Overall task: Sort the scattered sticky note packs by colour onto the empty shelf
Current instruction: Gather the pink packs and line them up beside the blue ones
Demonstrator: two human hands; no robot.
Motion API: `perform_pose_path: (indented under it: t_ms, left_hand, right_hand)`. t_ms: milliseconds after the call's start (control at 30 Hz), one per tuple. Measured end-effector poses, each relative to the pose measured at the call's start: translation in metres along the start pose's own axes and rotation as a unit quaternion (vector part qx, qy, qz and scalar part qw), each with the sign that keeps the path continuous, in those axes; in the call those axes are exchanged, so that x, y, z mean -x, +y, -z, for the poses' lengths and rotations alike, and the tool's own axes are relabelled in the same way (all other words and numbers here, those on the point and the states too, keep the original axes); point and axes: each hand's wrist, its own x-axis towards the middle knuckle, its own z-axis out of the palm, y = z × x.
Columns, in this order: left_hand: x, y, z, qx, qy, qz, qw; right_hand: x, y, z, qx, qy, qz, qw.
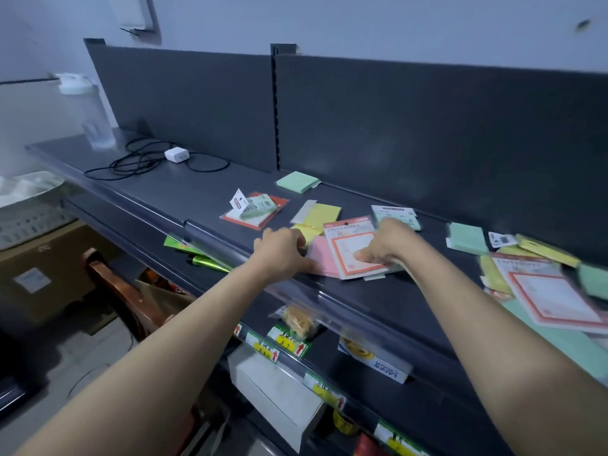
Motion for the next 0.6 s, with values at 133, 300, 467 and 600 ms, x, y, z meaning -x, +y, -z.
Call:
perform_pose_path:
  t_ms: [133,300,467,600]
  left_hand:
    - [-0.014,0.012,0.000,0.003,-0.015,-0.039,0.999]
    - [-0.023,0.023,0.001,-0.054,-0.098,-0.069,0.991]
    - [-0.028,0.025,0.007,-0.071,-0.143,-0.062,0.985]
    - [-0.028,0.025,0.006,0.021,-0.121,-0.059,0.991]
  right_hand:
    - [-0.002,0.016,0.015,-0.023,0.007,-0.035,0.999]
    - [-0.008,0.032,0.019,-0.049,0.039,-0.088,0.994]
    - [-0.006,0.042,0.017,-0.022,0.064,-0.128,0.989]
    - [-0.005,0.041,0.015,-0.018,0.102,-0.147,0.984]
